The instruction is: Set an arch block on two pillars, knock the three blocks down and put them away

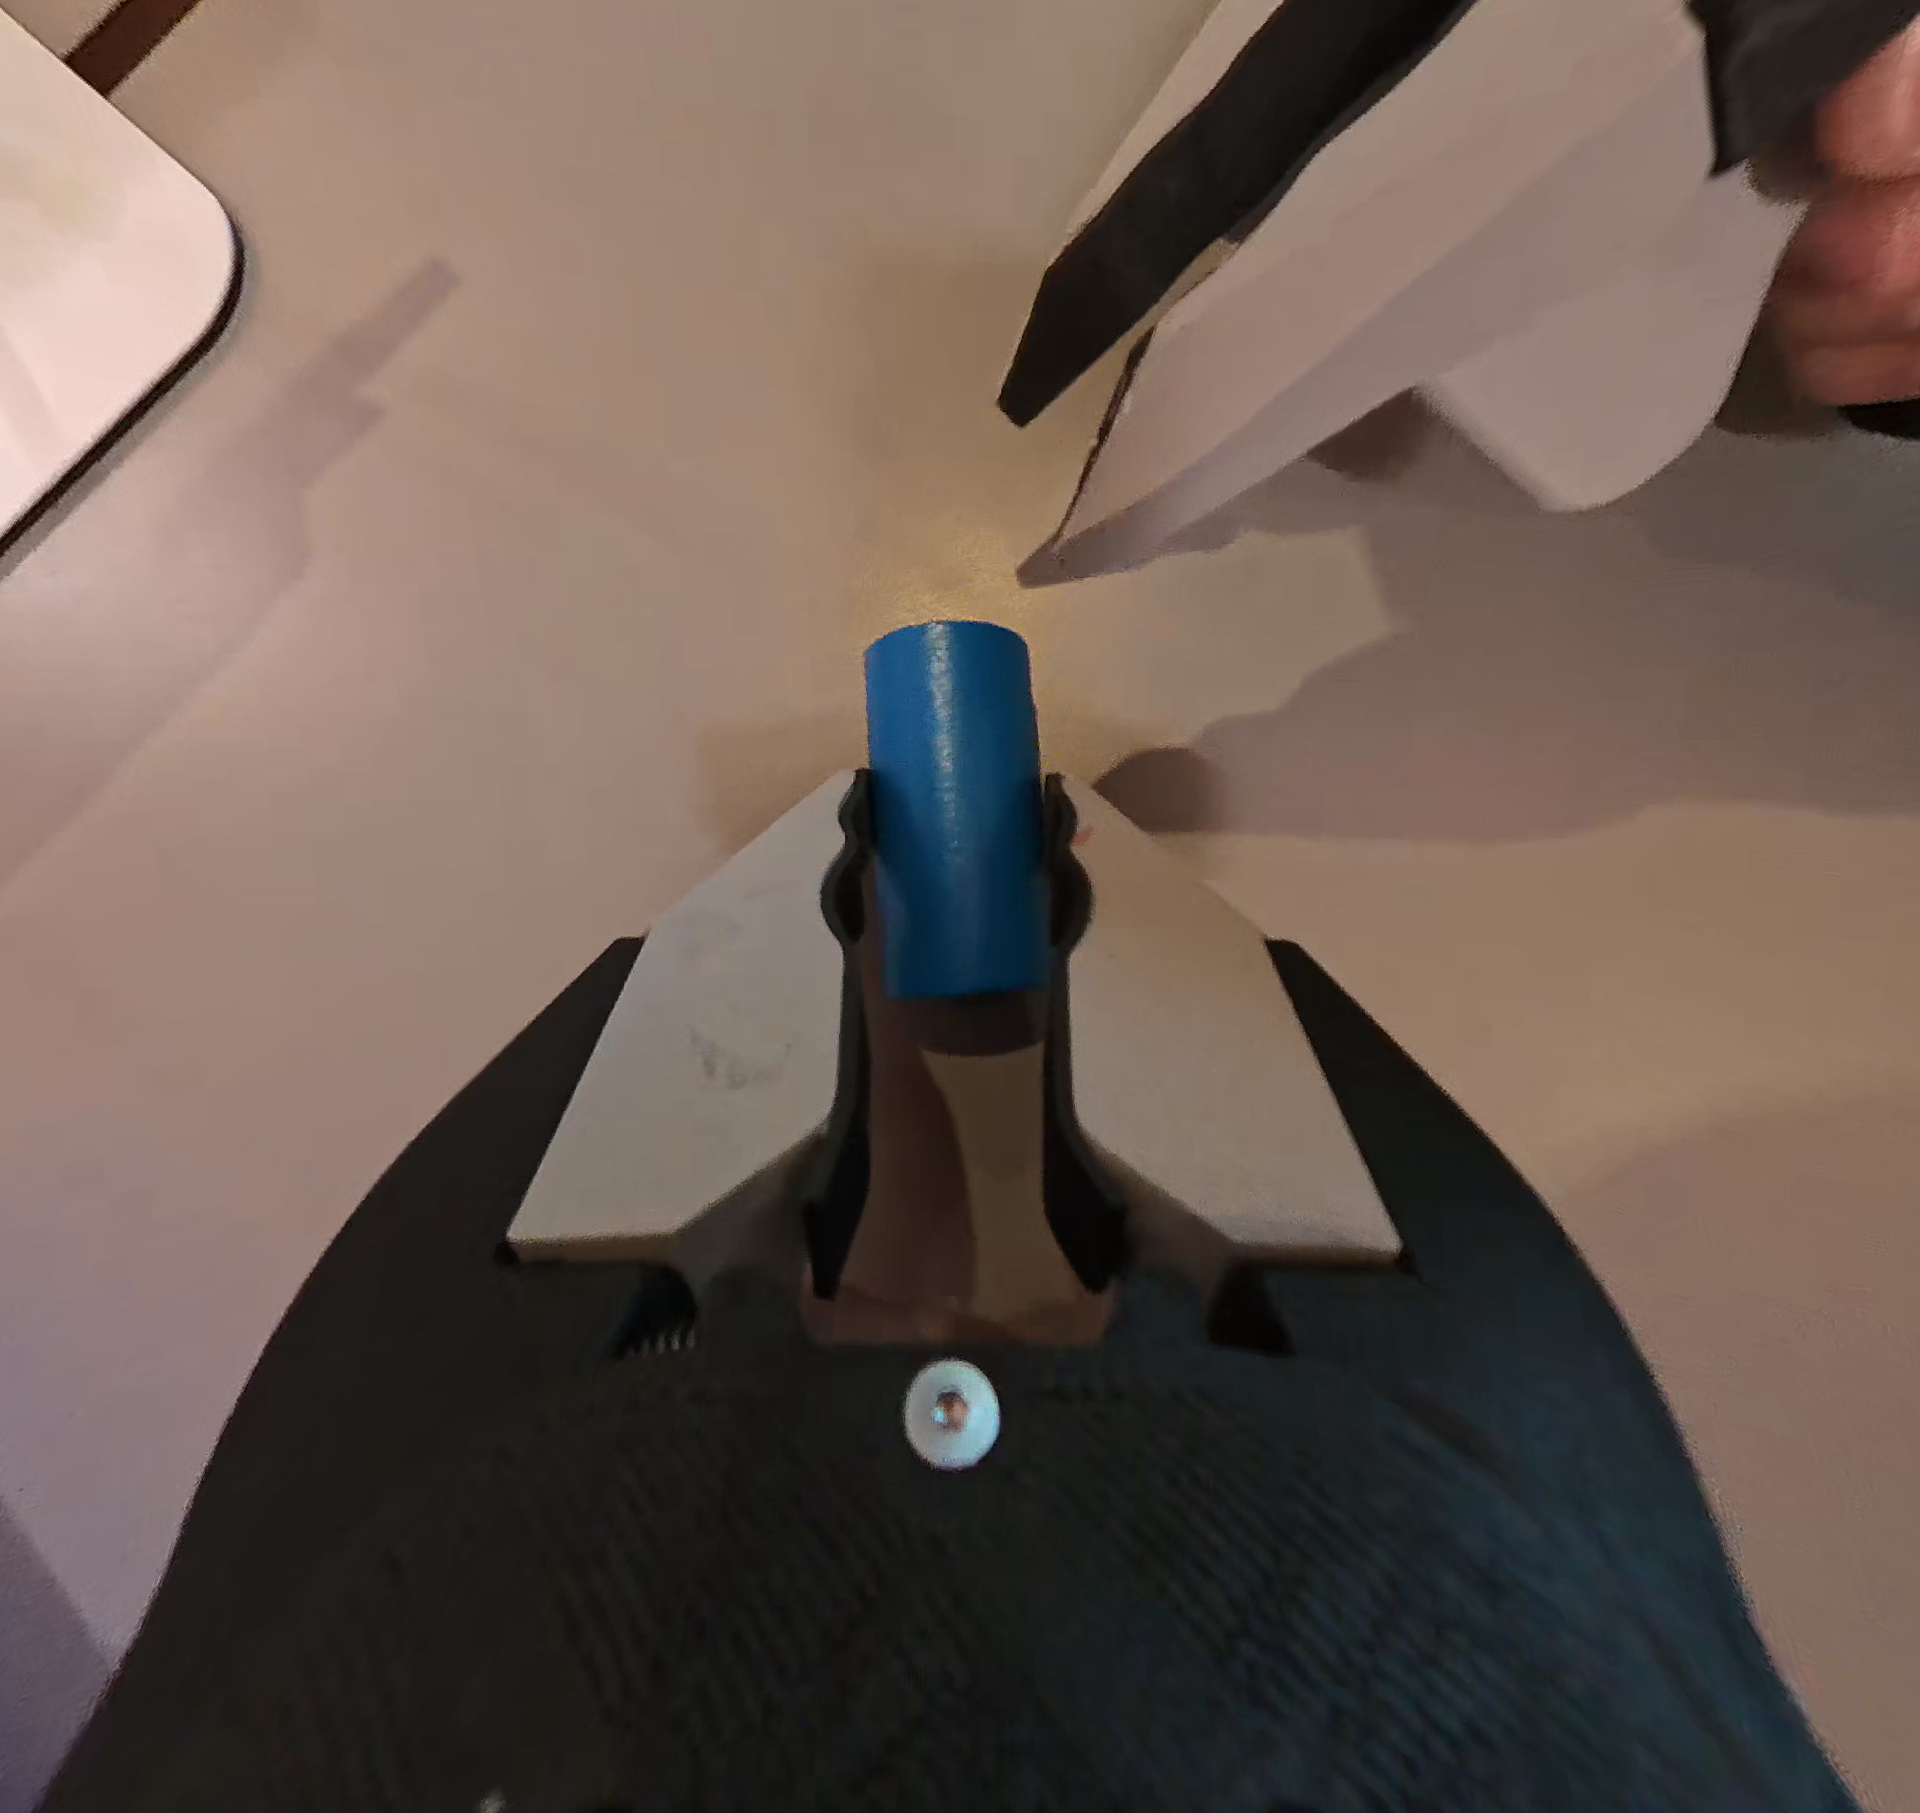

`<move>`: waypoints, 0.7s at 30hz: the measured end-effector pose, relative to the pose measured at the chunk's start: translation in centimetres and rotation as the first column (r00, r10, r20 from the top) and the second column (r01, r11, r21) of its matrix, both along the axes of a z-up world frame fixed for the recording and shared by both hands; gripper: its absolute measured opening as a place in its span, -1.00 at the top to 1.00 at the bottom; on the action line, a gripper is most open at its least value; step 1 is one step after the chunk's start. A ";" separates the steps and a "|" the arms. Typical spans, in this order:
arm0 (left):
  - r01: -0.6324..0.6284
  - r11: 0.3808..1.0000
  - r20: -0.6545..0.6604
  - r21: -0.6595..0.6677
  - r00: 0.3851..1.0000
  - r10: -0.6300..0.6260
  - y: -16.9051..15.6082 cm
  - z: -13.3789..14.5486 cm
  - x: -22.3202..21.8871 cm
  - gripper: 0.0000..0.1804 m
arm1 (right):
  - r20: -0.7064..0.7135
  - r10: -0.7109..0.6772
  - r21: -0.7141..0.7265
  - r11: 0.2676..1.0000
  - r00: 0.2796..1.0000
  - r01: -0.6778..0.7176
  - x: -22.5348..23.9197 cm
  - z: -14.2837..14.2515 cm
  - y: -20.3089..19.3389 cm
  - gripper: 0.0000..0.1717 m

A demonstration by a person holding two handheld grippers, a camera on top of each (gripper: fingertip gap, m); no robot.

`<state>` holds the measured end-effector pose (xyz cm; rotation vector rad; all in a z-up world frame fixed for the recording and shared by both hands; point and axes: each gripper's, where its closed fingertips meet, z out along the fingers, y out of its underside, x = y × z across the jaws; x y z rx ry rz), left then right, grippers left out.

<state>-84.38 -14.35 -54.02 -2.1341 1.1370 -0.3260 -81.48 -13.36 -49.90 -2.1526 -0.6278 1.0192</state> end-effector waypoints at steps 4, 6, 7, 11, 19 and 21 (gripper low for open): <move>0.014 0.988 0.061 0.157 0.998 -0.024 0.2 1.1 -0.2 0.66 | -0.130 0.039 -0.066 0.997 0.991 -0.048 -0.9 1.0 -0.8 0.52; 0.017 0.967 0.113 0.254 0.992 -0.048 0.1 2.6 -0.3 0.66 | -0.188 0.045 -0.099 0.993 0.981 -0.064 -1.3 1.4 -1.0 0.50; 0.014 0.953 0.154 0.302 0.986 -0.063 -0.1 3.6 -0.2 0.66 | -0.215 0.047 -0.111 0.991 0.975 -0.072 -1.4 1.5 -1.0 0.48; 0.004 0.922 0.277 0.388 0.953 -0.120 -1.2 6.4 -0.2 0.66 | -0.345 0.079 -0.145 0.980 0.935 -0.136 -2.6 2.8 -1.8 0.43; 0.033 0.899 0.268 0.437 0.949 -0.165 -2.0 6.5 0.4 0.66 | -0.315 0.130 -0.093 0.982 0.940 -0.166 -5.0 3.2 -2.9 0.63; 0.029 0.899 0.249 0.438 0.957 -0.152 -1.8 6.2 0.3 0.66 | -0.296 0.125 -0.079 0.985 0.947 -0.155 -5.1 3.1 -2.8 0.64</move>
